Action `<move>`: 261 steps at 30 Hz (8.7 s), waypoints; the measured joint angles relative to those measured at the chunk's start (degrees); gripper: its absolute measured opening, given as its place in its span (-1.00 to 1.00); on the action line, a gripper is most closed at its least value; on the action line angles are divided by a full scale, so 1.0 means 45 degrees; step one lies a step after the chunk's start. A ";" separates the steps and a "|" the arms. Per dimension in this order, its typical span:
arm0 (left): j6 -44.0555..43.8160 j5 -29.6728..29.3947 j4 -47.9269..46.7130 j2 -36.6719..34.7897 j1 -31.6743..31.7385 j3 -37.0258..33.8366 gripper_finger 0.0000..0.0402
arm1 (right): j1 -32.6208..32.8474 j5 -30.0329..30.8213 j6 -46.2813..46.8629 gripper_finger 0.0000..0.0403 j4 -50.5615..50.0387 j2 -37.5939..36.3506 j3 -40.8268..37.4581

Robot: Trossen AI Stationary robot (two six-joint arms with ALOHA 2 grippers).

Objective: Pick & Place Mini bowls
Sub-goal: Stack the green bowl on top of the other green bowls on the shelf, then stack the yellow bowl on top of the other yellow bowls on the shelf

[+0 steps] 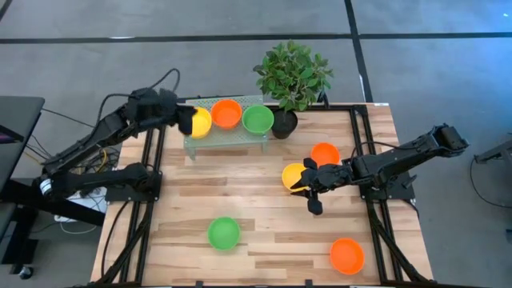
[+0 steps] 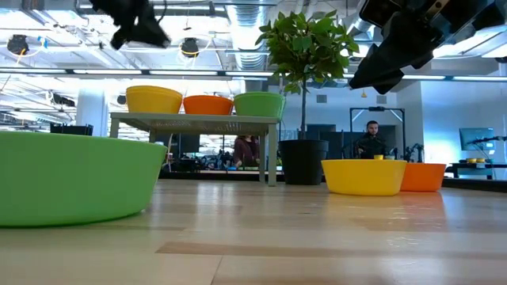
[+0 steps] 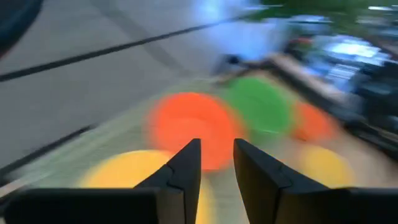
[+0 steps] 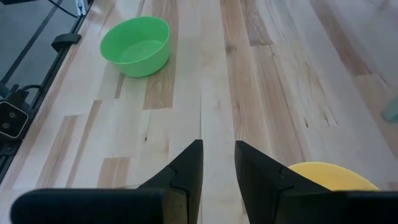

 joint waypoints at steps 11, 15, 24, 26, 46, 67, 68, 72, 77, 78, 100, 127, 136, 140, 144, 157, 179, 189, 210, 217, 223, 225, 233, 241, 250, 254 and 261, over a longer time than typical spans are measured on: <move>-0.0608 0.1519 0.1313 0.0177 -0.6342 -0.1473 -0.55 | 0.0015 0.0000 0.0570 -0.56 0.0489 0.0000 0.0000; -0.0667 0.1536 0.2457 0.0683 -0.8683 -0.2294 -0.56 | 0.0015 0.0198 0.0865 -0.56 0.0820 0.0007 0.0000; -0.0672 -0.1721 0.4563 0.2073 -1.2007 -0.3375 -0.56 | 0.0033 0.0341 -0.1898 -0.56 0.5876 0.2092 -0.0010; -0.0676 -0.2371 0.4803 0.2281 -1.2319 -0.3498 -0.56 | 0.0052 0.0207 -0.2617 -0.56 0.7729 0.2847 0.0010; -0.2242 -0.0957 0.5028 0.4528 -1.2797 -0.3517 -0.49 | 0.0875 -0.1894 -0.4260 -0.56 0.5121 0.7329 0.4744; -0.4377 -0.1144 0.3966 0.7670 -1.2777 -0.3521 -0.27 | 0.1358 -0.2005 -0.4342 -0.06 0.4651 0.7450 0.4896; -0.4370 -0.1267 0.3856 0.7670 -1.2777 -0.3521 -0.27 | 0.1409 -0.2006 -0.4347 -0.04 0.4672 0.7502 0.4894; -0.4363 -0.1284 0.3876 0.7670 -1.2777 -0.3521 -0.27 | 0.1549 -0.1990 -0.4337 -0.02 0.4965 0.7723 0.4910; -0.4383 -0.1030 0.3907 0.7670 -1.2777 -0.3597 -0.28 | 0.1679 -0.1999 -0.4333 -0.06 0.5925 0.8181 0.4914; -0.4388 -0.1038 0.3918 0.7670 -1.2777 -0.3661 -0.29 | 0.1685 -0.2032 -0.4326 -0.08 0.6156 0.8375 0.4919; -0.4669 -0.2014 0.4450 0.7471 -1.1871 -0.3402 -0.95 | 0.1158 -0.1939 -0.6550 -0.19 0.1913 1.1194 0.9388; -0.5576 -0.0648 0.5096 0.7423 -1.0155 -0.3245 -0.73 | 0.0573 -0.1753 -0.6299 -0.97 0.0521 1.1220 0.9394; -0.4086 -0.1483 0.5899 0.6139 -1.0181 -0.3242 -0.54 | 0.0742 -0.1536 -0.4076 -0.98 0.0128 1.1224 0.9374; -0.3086 -0.2327 0.5871 0.4545 -1.0251 -0.3240 -0.54 | 0.0954 -0.0527 -0.3392 -0.95 -0.0057 1.1219 0.9396; -0.2258 -0.3001 0.5862 0.2892 -1.0487 -0.3240 -0.54 | 0.1236 0.0999 -0.3405 -0.98 -0.1572 1.0870 0.9437; -0.1519 -0.3747 0.5990 0.1733 -1.0839 -0.3246 -0.54 | -0.0409 0.4031 -0.5663 -0.95 -0.5109 0.7021 1.0530; -0.0945 -0.4079 0.6048 0.1978 -1.0839 -0.3269 -0.54 | -0.5580 0.1503 -0.7344 -0.99 -0.4021 0.7198 1.0541; -0.0949 -0.4081 0.6057 0.1978 -1.0839 -0.3274 -0.54 | -0.5761 0.0972 -0.7640 -0.88 -0.4164 0.7310 1.0525; -0.0949 -0.4079 0.6053 0.1978 -1.0839 -0.3279 -0.54 | -0.4853 0.1010 -0.7539 -0.59 -0.4839 0.7306 1.1118; -0.0949 -0.4079 0.6048 0.1978 -1.0839 -0.3279 -0.54 | -0.3065 0.1010 -0.7237 -0.59 -0.7549 0.7291 1.3310; -0.0950 -0.4079 0.6053 0.1978 -1.0864 -0.3279 -0.54 | -0.1505 0.1768 -0.5708 -0.59 -1.0724 0.6877 1.4293; -0.0952 -0.4079 0.6091 0.1978 -1.0864 -0.3283 -0.54 | -0.1127 0.1770 -0.4843 -0.59 -1.1407 0.6526 1.3925; -0.0945 -0.4071 0.6762 0.2289 -1.1068 -0.3293 -0.54 | -0.0188 0.2652 -0.2009 -0.59 -0.9841 0.3854 0.8716; 0.0534 -0.2879 0.9461 0.4290 -1.1254 -0.3293 -0.54 | -0.0194 0.2655 0.0818 -0.59 -0.5627 0.1090 0.2568; 0.2048 -0.0527 1.2508 0.6669 -1.0236 -0.3288 -0.54 | -0.0187 0.2343 0.2156 -0.59 -0.3622 0.1044 0.0240; 0.2029 0.1251 1.3649 0.7793 -0.9439 -0.3210 -0.54 | -0.0190 0.1842 0.2157 -0.59 -0.3218 0.1030 0.0214; 0.2038 0.1687 1.3748 0.9065 -0.8814 -0.2414 -0.54 | 0.0121 0.1154 0.2137 -0.59 -0.2758 0.1277 0.0214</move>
